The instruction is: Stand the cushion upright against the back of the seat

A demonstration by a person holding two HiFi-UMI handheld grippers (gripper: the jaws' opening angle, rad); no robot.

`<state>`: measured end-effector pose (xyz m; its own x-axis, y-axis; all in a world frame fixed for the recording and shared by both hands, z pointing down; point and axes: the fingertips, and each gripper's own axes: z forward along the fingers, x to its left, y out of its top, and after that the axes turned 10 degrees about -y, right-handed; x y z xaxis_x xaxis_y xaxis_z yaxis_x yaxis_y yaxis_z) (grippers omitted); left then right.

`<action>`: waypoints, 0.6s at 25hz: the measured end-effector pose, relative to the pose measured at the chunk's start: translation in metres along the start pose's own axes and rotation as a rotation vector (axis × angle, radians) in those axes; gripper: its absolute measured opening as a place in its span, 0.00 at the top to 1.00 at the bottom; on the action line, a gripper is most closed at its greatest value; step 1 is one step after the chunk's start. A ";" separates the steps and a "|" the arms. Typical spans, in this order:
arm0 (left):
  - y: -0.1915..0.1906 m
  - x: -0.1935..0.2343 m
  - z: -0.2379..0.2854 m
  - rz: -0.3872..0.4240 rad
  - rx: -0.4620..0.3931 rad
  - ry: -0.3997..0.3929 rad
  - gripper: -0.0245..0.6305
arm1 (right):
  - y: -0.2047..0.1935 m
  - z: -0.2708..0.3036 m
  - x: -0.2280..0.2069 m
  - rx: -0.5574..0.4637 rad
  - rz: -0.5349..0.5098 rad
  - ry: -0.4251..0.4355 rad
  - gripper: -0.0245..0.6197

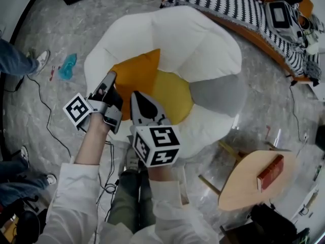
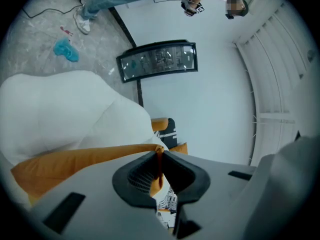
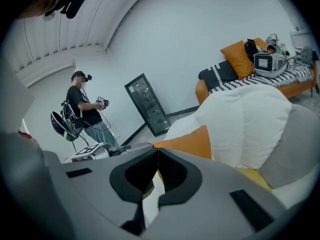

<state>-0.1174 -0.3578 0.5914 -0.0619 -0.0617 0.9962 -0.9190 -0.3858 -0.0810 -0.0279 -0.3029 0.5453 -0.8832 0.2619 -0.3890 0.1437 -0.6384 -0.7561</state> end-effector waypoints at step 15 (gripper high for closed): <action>0.048 0.019 -0.025 0.174 -0.045 0.143 0.87 | -0.010 -0.007 0.012 0.024 0.031 0.009 0.94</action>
<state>-0.1729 -0.3542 0.6077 -0.2722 0.0085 0.9622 -0.9061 -0.3387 -0.2533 -0.0365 -0.2878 0.5448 -0.8744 0.2483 -0.4168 0.1601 -0.6631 -0.7312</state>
